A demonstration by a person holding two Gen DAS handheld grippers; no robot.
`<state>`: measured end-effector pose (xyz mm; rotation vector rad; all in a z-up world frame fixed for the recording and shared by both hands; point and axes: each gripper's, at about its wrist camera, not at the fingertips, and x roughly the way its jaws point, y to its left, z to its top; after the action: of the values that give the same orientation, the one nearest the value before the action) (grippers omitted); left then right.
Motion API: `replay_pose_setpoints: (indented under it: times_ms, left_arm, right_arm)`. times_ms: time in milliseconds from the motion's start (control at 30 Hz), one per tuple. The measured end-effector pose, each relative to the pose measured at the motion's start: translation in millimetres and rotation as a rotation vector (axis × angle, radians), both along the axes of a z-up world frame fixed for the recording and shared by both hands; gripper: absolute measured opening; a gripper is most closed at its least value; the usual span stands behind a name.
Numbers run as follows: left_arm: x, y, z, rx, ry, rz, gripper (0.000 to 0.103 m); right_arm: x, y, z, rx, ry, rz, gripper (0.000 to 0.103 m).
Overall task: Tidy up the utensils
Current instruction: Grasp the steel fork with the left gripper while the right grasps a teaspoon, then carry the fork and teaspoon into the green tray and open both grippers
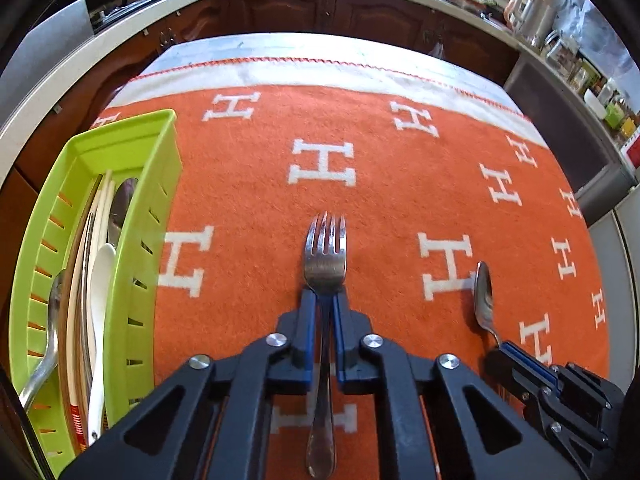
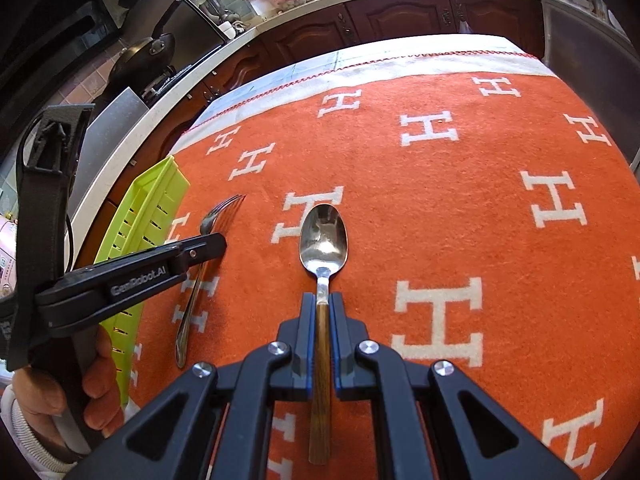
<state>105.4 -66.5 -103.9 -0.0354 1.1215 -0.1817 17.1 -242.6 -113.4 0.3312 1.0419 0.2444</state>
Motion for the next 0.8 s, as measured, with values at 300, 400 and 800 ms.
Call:
replay_pose_setpoints:
  times_ms: [300,400,800]
  left_arm:
    - [-11,14,9,-0.039,-0.02,-0.003,0.004]
    - [-22,20,21,-0.044,-0.035,-0.023,0.003]
    - [-60,41,63,-0.094,-0.112,-0.058,0.004]
  right_arm:
    - [-1,-3,0,0.015,0.0,0.001,0.006]
    - [-2,-2,1,0.019,0.004,0.007,0.006]
    - [-19,33,24,0.004,-0.052,0.084,0.006]
